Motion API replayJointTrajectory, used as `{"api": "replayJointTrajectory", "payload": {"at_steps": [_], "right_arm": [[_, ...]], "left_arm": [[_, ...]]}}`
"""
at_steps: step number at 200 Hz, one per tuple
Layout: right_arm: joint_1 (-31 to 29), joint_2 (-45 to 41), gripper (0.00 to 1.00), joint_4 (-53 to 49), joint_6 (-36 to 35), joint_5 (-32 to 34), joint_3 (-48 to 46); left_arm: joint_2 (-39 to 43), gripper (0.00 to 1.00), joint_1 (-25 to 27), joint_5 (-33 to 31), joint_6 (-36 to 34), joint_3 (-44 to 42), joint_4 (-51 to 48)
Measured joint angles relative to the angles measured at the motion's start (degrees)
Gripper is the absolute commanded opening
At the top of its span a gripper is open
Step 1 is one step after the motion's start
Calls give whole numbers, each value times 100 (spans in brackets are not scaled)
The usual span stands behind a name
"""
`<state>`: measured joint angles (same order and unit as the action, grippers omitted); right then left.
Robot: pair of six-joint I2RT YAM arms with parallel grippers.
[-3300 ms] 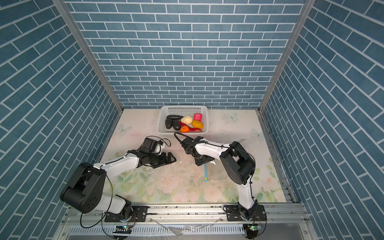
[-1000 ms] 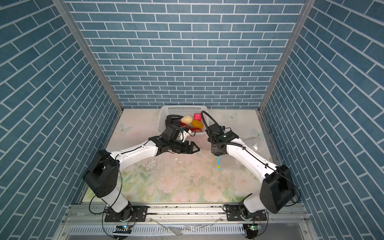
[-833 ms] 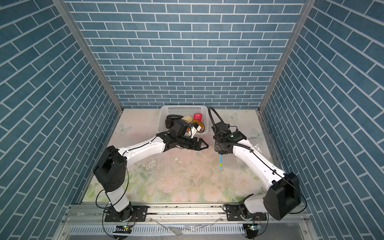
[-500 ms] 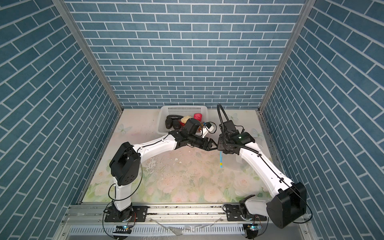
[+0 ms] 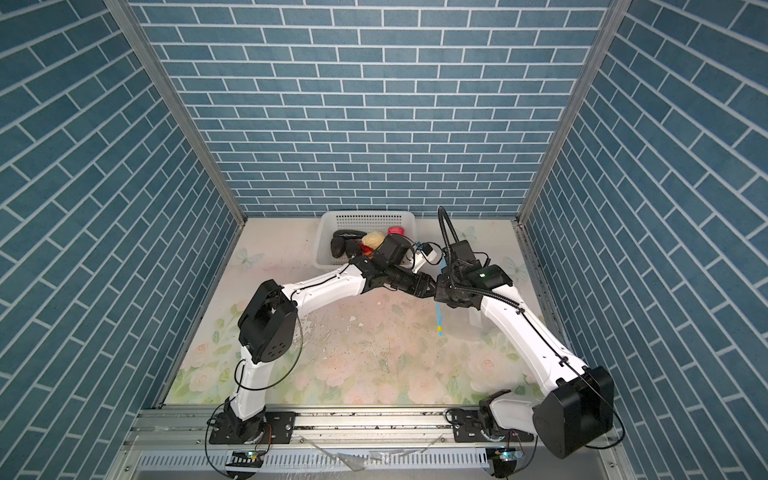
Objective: Place the food in the zip-top bag and seal the zipper
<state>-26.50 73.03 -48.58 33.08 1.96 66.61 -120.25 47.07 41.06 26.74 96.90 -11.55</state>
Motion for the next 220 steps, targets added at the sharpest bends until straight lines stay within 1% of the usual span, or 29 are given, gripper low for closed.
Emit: {"api": "replayJointTrajectory", "payload": {"at_steps": [11, 34, 68, 128, 137, 168, 192, 208, 220], "right_arm": [[0, -20, 0, 0, 0, -9, 0], [0, -68, 0, -7, -9, -9, 0], [0, -98, 0, -96, -13, 87, 0], [0, -59, 0, -444, -11, 595, 9], [-2, -28, 4, -472, -9, 662, 9], [-2, 59, 22, -498, 28, 868, 9], [-20, 107, 33, -494, 63, 1056, 9], [-33, 138, 34, -470, 116, 1132, 9], [-52, 168, 30, -437, 118, 1196, 9]], "left_arm": [[0, 32, 0, -9, -50, 0, -52], [-17, 20, 0, -31, -61, 39, -144], [-26, 9, 0, -48, -50, 70, -175], [-26, 4, 55, 26, 227, 70, 26], [-26, 4, 76, 42, 267, 70, 72], [-26, 4, 138, 87, 450, 70, 229], [-26, 3, 149, 127, 599, 70, 361], [-26, 3, 149, 146, 695, 70, 417], [-26, 3, 149, 160, 745, 68, 468]]}}
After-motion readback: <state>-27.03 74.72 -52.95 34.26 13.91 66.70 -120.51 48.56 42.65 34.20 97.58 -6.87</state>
